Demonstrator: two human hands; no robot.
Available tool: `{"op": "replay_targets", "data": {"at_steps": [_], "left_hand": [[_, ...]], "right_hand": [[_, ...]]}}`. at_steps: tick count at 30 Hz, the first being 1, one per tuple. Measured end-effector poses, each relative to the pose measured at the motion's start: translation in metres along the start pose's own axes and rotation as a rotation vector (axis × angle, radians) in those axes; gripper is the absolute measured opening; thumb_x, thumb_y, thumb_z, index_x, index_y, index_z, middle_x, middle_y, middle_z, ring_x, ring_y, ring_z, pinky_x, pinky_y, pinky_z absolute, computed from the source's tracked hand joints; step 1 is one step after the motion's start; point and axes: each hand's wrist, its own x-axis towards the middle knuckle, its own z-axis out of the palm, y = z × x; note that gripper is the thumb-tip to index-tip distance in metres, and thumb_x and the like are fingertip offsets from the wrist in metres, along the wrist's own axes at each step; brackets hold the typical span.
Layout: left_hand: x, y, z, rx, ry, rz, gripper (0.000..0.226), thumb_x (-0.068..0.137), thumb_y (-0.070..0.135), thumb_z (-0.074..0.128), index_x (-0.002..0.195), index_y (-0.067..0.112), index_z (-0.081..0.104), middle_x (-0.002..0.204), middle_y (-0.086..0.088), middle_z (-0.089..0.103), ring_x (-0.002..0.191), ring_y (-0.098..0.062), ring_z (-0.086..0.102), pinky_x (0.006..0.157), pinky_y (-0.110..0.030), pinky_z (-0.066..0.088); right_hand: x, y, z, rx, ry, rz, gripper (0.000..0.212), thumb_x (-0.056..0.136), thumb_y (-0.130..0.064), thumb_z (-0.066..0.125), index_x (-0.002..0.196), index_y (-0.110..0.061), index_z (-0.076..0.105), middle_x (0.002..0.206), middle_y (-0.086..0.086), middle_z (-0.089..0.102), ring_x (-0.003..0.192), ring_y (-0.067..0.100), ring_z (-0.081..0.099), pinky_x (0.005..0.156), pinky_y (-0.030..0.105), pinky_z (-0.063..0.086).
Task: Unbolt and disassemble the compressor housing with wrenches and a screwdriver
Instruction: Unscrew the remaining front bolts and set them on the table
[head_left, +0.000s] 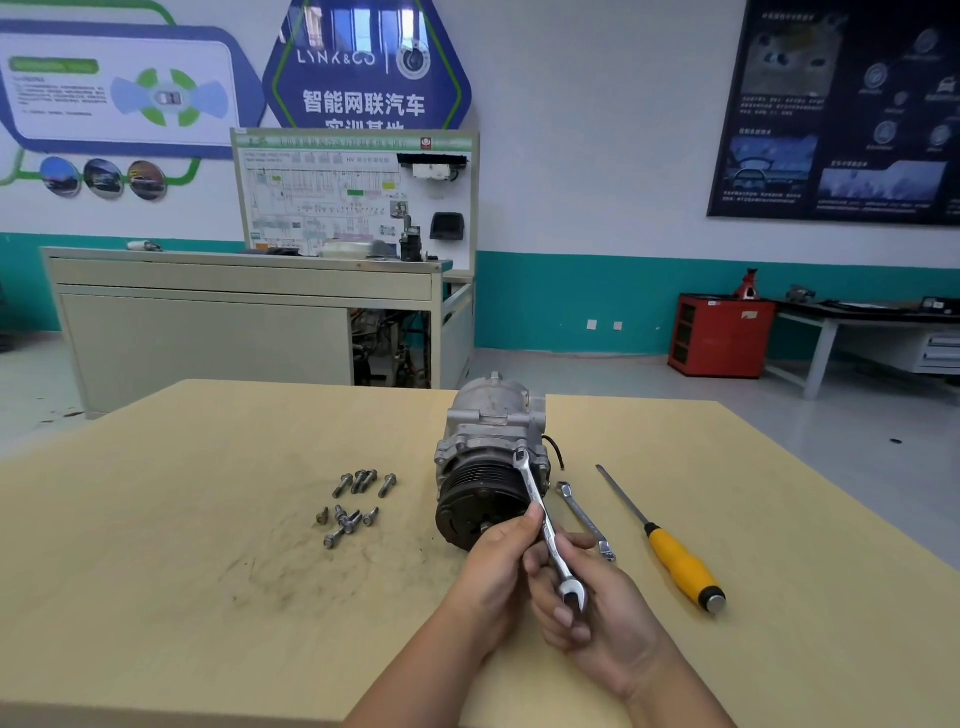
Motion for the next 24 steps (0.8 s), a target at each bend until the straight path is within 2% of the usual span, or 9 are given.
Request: {"op": "replay_targets", "data": {"at_steps": [3,6,10,13,15,18,21,24], "left_hand": [[0.002,-0.002,-0.002,0.031,0.015,0.016,0.059,0.086,0.039,0.05,0.103,-0.017,0.057,0.083,-0.014,0.073,0.075,-0.02,0.07,0.068,-0.025,0.054],[0.005,-0.005,-0.004,0.085,0.017,0.037,0.055,0.088,0.041,0.048,0.092,-0.014,0.055,0.083,-0.013,0.074,0.074,-0.019,0.069,0.073,-0.027,0.054],[0.008,-0.007,-0.002,0.068,0.014,0.041,0.063,0.086,0.043,0.049,0.087,-0.019,0.058,0.077,-0.011,0.073,0.075,-0.02,0.069,0.072,-0.026,0.053],[0.007,-0.005,0.002,0.038,0.01,0.051,0.048,0.083,0.044,0.051,0.067,0.003,0.072,0.081,-0.017,0.07,0.079,-0.021,0.07,0.075,-0.027,0.054],[0.006,-0.004,0.005,0.045,0.003,0.059,0.05,0.084,0.044,0.049,0.054,0.01,0.07,0.083,-0.016,0.071,0.08,-0.02,0.07,0.077,-0.027,0.054],[0.008,-0.005,0.006,0.023,0.023,0.065,0.054,0.085,0.043,0.049,0.042,0.012,0.059,0.086,-0.018,0.072,0.081,-0.021,0.07,0.074,-0.026,0.054],[0.011,-0.008,0.003,0.015,0.077,0.081,0.052,0.083,0.043,0.053,0.043,0.009,0.055,0.075,-0.019,0.07,0.078,-0.023,0.07,0.07,-0.026,0.053],[0.012,-0.011,0.001,0.026,0.143,0.088,0.046,0.076,0.046,0.06,0.058,0.003,0.061,0.057,-0.016,0.06,0.074,-0.029,0.062,0.073,-0.032,0.047]], "right_hand": [[-0.002,0.0,0.0,-0.007,0.004,-0.004,0.04,0.089,-0.03,0.04,0.073,0.0,0.062,0.039,0.008,0.037,0.027,0.009,0.023,0.034,0.013,0.017],[-0.003,-0.001,0.0,-0.005,0.016,-0.005,0.039,0.088,-0.031,0.042,0.068,-0.002,0.059,0.038,0.007,0.036,0.026,0.009,0.023,0.034,0.014,0.015],[-0.003,-0.002,0.0,-0.003,0.038,-0.018,0.038,0.086,-0.033,0.044,0.063,-0.004,0.054,0.035,0.006,0.034,0.024,0.009,0.022,0.033,0.014,0.015],[-0.003,-0.002,-0.001,0.007,0.051,-0.033,0.039,0.085,-0.033,0.045,0.06,-0.005,0.053,0.033,0.006,0.033,0.023,0.009,0.022,0.032,0.013,0.016],[-0.003,-0.003,-0.001,0.013,0.056,-0.048,0.039,0.085,-0.033,0.045,0.059,-0.006,0.052,0.031,0.005,0.032,0.022,0.008,0.022,0.031,0.013,0.017],[-0.003,-0.003,-0.001,0.015,0.067,-0.068,0.039,0.084,-0.033,0.046,0.057,-0.006,0.052,0.03,0.005,0.032,0.021,0.008,0.021,0.031,0.012,0.018],[-0.004,-0.003,0.001,-0.035,0.083,-0.075,0.041,0.084,-0.033,0.046,0.054,-0.006,0.05,0.03,0.004,0.033,0.02,0.009,0.023,0.032,0.012,0.016],[-0.004,-0.004,0.005,-0.091,0.113,-0.085,0.041,0.082,-0.034,0.047,0.053,-0.006,0.048,0.03,0.003,0.031,0.02,0.009,0.024,0.035,0.015,0.012]]}}
